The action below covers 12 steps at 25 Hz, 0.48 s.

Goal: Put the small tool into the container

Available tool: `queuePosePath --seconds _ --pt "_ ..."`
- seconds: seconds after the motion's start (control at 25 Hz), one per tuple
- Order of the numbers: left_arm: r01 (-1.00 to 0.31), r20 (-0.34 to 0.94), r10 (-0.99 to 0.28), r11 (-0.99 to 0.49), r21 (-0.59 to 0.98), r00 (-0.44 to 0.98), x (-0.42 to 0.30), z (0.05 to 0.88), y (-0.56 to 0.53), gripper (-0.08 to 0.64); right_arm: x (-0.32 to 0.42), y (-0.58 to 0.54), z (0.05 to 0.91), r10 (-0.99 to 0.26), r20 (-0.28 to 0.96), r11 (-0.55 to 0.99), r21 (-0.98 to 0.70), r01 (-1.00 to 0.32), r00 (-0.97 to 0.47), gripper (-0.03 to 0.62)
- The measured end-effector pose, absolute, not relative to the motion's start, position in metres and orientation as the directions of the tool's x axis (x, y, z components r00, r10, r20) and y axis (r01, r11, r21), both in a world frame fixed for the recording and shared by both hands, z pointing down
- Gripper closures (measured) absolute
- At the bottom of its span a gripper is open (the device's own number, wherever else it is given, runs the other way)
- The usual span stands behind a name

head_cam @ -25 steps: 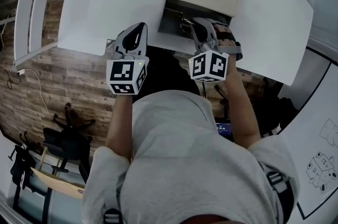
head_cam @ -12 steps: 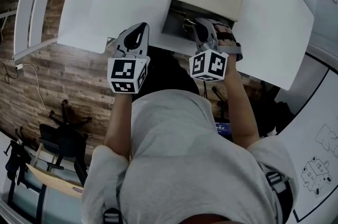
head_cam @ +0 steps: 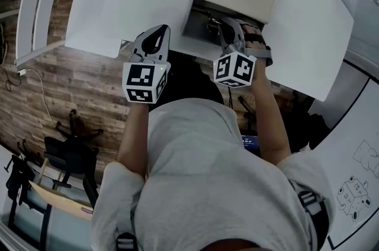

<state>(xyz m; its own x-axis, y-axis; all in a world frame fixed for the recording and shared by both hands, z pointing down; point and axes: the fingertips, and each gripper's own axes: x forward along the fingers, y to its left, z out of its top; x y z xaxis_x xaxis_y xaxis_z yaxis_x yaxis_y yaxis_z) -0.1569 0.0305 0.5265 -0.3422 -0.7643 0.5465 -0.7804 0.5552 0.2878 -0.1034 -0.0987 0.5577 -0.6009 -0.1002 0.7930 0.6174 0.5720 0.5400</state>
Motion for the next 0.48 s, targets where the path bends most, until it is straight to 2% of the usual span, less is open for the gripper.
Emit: queuePosePath --seconds 0.48 --pt "-0.793 0.549 -0.776 0.530 0.299 -0.312 -0.1484 0.5262 0.0281 0.537 -0.0976 -0.0936 0.5624 -0.104 0.810 0.590 0.518 0.620 -0.578 0.561"
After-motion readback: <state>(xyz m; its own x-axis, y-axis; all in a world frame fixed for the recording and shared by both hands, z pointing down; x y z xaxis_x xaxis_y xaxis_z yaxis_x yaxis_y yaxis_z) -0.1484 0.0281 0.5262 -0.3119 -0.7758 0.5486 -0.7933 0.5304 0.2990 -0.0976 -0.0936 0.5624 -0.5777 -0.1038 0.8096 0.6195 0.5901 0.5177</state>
